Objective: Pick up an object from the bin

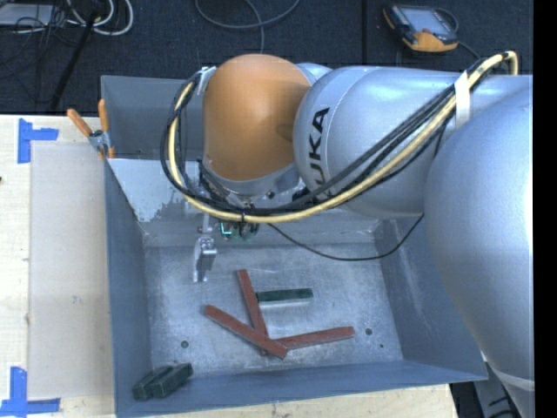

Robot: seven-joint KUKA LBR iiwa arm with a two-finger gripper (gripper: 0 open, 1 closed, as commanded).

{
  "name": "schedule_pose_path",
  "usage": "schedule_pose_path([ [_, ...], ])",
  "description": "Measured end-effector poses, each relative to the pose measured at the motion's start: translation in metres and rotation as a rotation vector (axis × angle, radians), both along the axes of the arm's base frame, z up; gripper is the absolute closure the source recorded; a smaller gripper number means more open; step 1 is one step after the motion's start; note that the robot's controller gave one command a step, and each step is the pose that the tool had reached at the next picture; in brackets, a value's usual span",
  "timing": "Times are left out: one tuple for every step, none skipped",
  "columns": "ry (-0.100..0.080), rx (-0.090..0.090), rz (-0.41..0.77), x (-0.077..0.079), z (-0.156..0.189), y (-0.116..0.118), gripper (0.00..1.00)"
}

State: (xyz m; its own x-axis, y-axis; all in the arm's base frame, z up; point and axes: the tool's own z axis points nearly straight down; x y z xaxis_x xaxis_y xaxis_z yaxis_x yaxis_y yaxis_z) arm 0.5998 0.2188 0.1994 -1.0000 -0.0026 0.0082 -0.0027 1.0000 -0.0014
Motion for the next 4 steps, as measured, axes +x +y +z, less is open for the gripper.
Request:
schedule_pose_path([
  [-0.008,0.002,-0.004,0.002,0.005,-0.001,0.00],
  [-0.012,0.003,0.083,-0.029,-0.029,-0.019,0.00],
  [-0.010,0.003,0.118,-0.036,-0.093,-0.049,0.00],
  [-0.008,0.004,0.108,-0.046,-0.114,-0.085,0.00],
])
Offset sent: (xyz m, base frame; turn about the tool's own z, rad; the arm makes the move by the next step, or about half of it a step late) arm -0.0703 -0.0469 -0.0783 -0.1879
